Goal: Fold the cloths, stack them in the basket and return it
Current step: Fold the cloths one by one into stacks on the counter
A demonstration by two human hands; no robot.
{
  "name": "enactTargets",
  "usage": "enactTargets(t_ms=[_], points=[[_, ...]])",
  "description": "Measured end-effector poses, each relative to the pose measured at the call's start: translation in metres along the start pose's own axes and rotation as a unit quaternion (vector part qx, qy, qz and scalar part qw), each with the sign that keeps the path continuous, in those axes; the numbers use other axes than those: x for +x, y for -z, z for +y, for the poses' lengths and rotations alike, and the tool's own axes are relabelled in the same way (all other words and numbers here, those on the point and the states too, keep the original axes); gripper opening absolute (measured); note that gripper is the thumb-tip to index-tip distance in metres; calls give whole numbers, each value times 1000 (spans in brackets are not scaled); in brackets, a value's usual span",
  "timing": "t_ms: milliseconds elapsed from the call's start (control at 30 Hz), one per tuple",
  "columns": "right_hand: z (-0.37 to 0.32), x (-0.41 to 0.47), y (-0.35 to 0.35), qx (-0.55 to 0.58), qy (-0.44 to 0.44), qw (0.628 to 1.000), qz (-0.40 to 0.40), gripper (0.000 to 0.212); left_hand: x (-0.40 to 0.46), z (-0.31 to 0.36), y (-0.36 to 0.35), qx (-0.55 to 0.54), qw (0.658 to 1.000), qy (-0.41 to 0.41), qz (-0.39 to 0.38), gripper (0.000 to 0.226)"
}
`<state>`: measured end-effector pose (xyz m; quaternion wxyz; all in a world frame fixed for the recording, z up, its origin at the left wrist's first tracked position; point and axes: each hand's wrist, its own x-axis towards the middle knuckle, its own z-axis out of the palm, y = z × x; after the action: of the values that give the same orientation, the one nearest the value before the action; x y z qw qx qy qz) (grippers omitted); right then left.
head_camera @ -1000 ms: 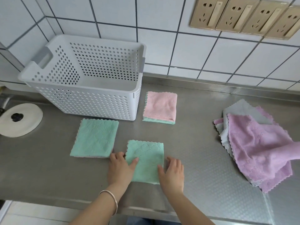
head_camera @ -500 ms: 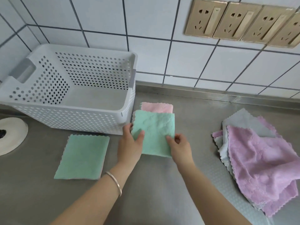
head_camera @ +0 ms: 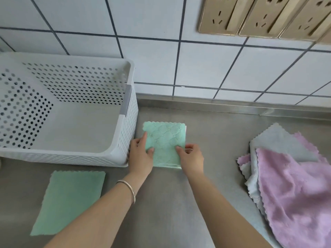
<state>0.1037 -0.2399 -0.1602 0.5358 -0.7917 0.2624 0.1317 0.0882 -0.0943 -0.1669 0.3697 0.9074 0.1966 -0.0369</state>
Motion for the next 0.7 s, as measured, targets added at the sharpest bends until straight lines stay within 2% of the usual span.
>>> enactTargets(t_ms=[133, 200, 267, 367, 467, 567, 700], points=[[-1, 2, 0, -12, -6, 1000, 1, 35, 0, 2, 0, 24, 1000, -3, -9, 59], [-4, -3, 5, -15, 11, 1000, -22, 36, 0, 2, 7, 54, 999, -6, 0, 60], [4, -15, 20, -10, 37, 999, -22, 33, -7, 5, 14, 109, 993, -39, 21, 62], [46, -34, 66, -47, 73, 994, 67, 26, -28, 18, 10, 143, 980, -126, 61, 61], [101, -50, 123, -155, 103, 957, 222, 23, -47, 40, -7, 129, 968, -205, 71, 54], [144, -60, 162, -256, 85, 914, 303, 21, -71, 63, -35, 117, 960, -252, 25, 48], [167, -64, 185, -348, 74, 898, 261, 32, -113, 90, -75, 130, 941, -305, -73, 44]])
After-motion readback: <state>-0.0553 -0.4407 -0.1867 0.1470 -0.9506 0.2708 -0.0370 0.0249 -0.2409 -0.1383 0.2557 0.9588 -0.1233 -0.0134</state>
